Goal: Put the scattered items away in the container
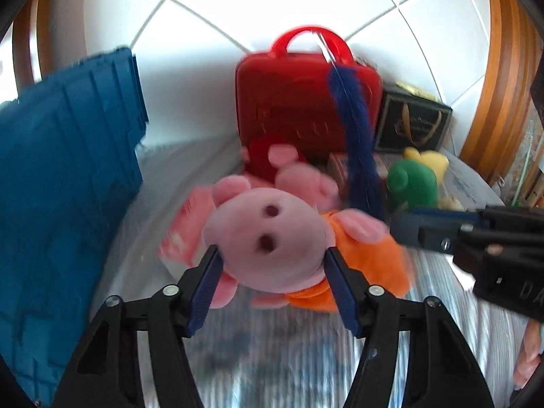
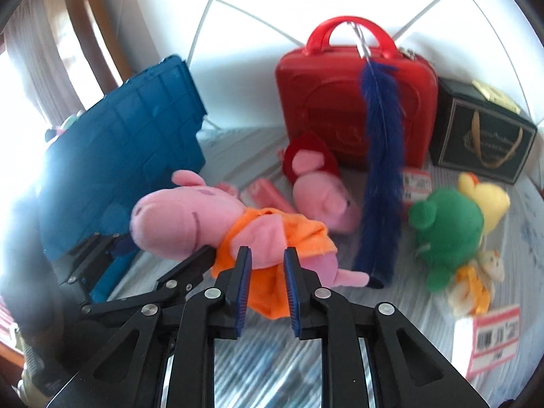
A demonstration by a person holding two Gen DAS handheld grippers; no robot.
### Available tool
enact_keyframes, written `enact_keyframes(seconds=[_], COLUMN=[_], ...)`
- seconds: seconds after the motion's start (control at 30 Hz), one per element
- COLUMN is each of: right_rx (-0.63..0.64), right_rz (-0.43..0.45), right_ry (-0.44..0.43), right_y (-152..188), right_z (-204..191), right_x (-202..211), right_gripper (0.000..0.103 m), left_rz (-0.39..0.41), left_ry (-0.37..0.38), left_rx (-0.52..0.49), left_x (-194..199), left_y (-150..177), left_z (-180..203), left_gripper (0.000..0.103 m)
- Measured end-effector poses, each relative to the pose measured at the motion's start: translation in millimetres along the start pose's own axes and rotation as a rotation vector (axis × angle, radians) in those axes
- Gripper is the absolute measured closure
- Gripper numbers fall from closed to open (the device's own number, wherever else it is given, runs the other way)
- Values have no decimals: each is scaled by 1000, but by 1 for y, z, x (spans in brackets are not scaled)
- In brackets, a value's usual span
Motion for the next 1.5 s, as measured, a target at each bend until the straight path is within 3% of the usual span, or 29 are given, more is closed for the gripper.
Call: enact_keyframes(seconds=[0.1,0.17,0.3,0.5,0.63,0.77,0.93,1.03,1.1,1.17,1.3,1.5], right_rx=[-9,-40,-46,-98,-79,-14,62,96,124,110,74,107], right_rz=[-56,-98,-137,-154,-188,-249,-282,-315,-313,-305,-258,-149], right_ry=[48,46,65,156,170,158,65,-54,-64,-38,28,91], right_y=[21,37,61,76,82,104,125,142,151,152,136,78], right_z=[8,13,19,36,26,-2,-46,-84,-101,-99,-69,-33], right_x=[-9,-14,-17,-39,-64,-80,-64,-56,-52,-50,-36,-29], right_gripper=[85,84,73,72,72,71,71,71,71,70,54,49], left_rz=[-48,-71,-107,-142,-167,-156,-126,-101,-81,-81,-127,-236], left_ry=[-88,-83,-95,-77,-58,-118,-184,-155,-127,-112,-82,-142], left_rx=[7,69,200,217,221,210,247,288,312,336,377,477], left_x=[-6,-4,5,12,7,4,11,22,32,37,32,-6], left_y=[28,43,72,104,123,125,109,96,89,87,91,99], left_z=[-8,-19,-44,-54,-63,-82,-121,-132,-130,-125,-104,-87], left_gripper=[45,40,39,39,39,38,38,38,36,15,13,13])
Point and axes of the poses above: each gripper's, at about its wrist camera, not at the fingertips, and x roughly against the way its jaws point, z to its right, y to its underside, the point moved 7 cm from there along -x, roughly the way its jaws point, and after that the axes turned 12 degrees about y, right-handed, at the moved point
